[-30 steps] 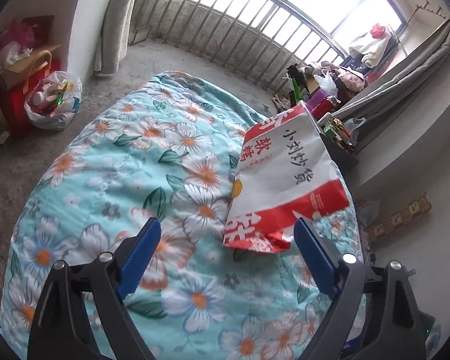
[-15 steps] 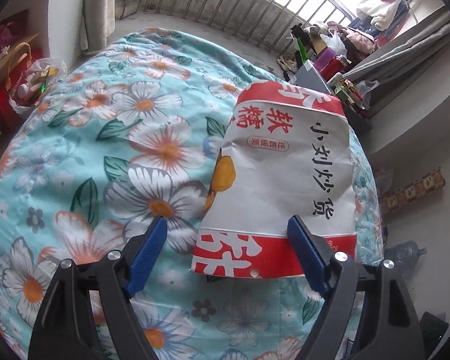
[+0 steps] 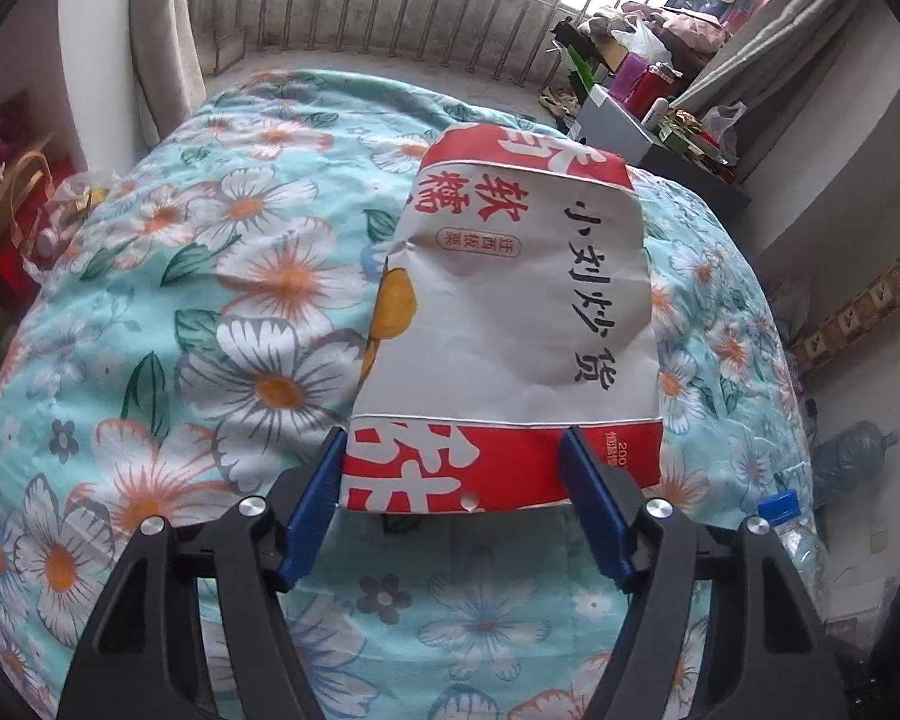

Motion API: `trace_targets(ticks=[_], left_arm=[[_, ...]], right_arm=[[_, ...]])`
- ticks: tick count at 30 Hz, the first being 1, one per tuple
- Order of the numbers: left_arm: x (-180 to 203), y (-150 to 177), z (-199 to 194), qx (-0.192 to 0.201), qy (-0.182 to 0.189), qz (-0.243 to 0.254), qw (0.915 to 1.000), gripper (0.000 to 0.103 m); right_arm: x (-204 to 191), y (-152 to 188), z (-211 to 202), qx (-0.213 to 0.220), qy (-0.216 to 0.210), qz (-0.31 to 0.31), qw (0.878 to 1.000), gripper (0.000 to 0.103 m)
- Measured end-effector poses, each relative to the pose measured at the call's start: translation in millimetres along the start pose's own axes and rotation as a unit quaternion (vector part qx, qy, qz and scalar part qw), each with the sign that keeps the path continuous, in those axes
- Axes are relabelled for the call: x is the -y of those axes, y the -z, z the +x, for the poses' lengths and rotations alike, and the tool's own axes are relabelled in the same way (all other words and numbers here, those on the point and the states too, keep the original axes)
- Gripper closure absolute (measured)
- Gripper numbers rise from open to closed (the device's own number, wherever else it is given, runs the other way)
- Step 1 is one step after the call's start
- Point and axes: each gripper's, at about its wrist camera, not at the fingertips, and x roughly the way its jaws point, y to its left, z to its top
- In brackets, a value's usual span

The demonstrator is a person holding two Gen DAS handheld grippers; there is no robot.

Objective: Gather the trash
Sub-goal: 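Grasp the red-and-white snack bag with the left gripper while the right gripper holds the bottle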

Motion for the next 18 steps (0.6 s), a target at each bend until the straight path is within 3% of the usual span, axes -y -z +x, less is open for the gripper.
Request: trace_targets(ticks=[3, 5, 10, 14, 16, 18], left_arm=[[21, 4, -7, 0.028, -0.03, 0.059, 0.9974, 0.038], [39, 9, -13, 0.055, -0.06, 0.11, 0.9907, 0.039], [83, 28, -27, 0.128, -0.107, 0.226, 0.9597, 0.041], [112, 43, -26, 0.16, -0.124, 0.296, 0.9335, 0.042], [121, 47, -25, 0.168, -0.126, 0.315, 0.9257, 0.042], [126, 47, -24, 0.174, -0.12, 0.319, 0.9238, 0.042]], right_arm=[[0, 0, -1, 0.001, -0.001, 0.0, 1.0, 0.046], [0, 1, -1, 0.002, 0.0, -0.001, 1.0, 0.046], [1, 1, -2, 0.002, -0.002, -0.002, 1.0, 0.046], [2, 2, -2, 0.002, -0.005, 0.0, 1.0, 0.046], [3, 2, -3, 0.002, -0.006, 0.001, 1.0, 0.046], [4, 2, -4, 0.003, -0.01, 0.003, 1.0, 0.046]])
